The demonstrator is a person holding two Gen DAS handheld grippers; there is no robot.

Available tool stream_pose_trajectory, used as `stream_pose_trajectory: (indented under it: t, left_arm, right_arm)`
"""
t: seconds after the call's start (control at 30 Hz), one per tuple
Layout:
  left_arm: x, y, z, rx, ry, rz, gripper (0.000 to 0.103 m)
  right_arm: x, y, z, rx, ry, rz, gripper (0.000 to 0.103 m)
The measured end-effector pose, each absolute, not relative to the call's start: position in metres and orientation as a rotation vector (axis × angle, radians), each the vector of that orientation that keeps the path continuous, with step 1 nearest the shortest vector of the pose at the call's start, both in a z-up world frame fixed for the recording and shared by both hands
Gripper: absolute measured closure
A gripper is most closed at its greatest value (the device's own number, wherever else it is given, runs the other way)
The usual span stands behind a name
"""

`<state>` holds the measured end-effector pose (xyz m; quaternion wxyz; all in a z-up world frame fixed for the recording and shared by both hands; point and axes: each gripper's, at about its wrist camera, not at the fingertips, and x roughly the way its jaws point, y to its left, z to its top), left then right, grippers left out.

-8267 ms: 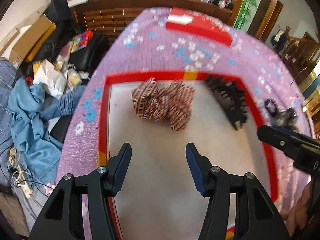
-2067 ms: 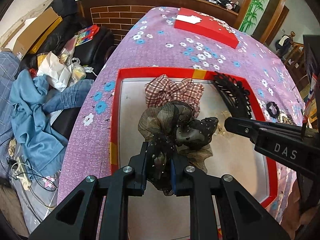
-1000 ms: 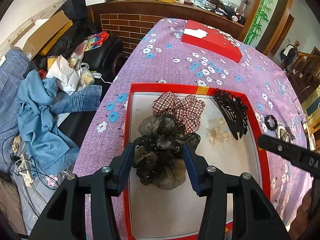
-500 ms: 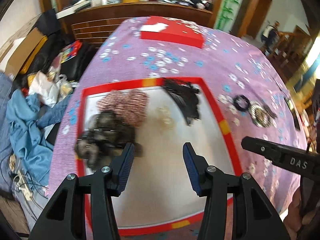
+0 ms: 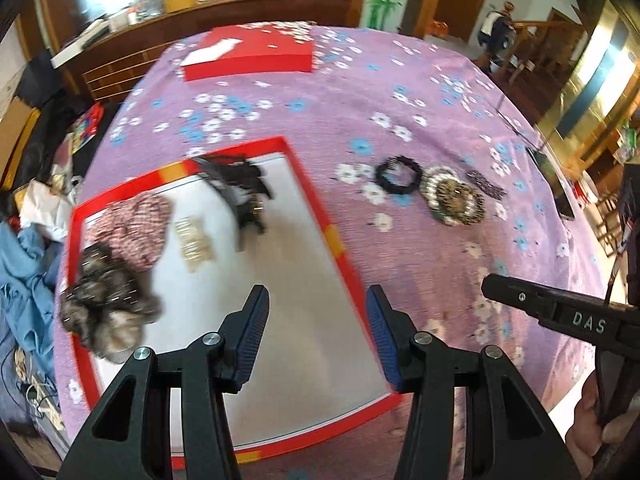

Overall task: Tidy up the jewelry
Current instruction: 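Move both tools back toward the remaining bracelets and clips, then grasp the black beaded bracelet with the left tool while the right tool grasps the brown beaded clip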

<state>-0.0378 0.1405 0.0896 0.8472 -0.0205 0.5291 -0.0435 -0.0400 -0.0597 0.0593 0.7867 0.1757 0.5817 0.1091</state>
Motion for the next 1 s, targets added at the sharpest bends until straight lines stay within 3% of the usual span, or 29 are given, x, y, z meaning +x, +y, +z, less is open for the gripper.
stream_pose_trajectory:
  t: [0.57, 0.67, 0.87, 0.93, 0.97, 1.0]
  left_arm:
    - [0.085, 0.052, 0.049, -0.008, 1.242, -0.203, 0.054]
    - [0.104, 0.045, 0.041, -0.029, 1.258, -0.201, 0.069]
    - [0.128, 0.027, 0.023, 0.002, 1.294, -0.198, 0.073]
    - [0.132, 0.024, 0.018, -0.004, 1.280, -0.202, 0.083]
    - [0.132, 0.024, 0.016, -0.009, 1.284, -0.203, 0.095]
    - [0.133, 0.024, 0.014, -0.019, 1.288, -0.204, 0.095]
  right_arm:
    - [-0.063, -0.166, 0.052, 0.481, 1.236, 0.096, 0.064]
    - [-0.066, -0.179, 0.050, 0.492, 1.236, 0.079, 0.064]
    - [-0.069, -0.202, 0.048, 0.504, 1.233, 0.051, 0.064]
    - [-0.069, -0.205, 0.048, 0.501, 1.232, 0.051, 0.064]
    - [-0.069, -0.206, 0.048, 0.500, 1.232, 0.054, 0.064]
    - [-0.068, -0.207, 0.049, 0.496, 1.230, 0.059, 0.064]
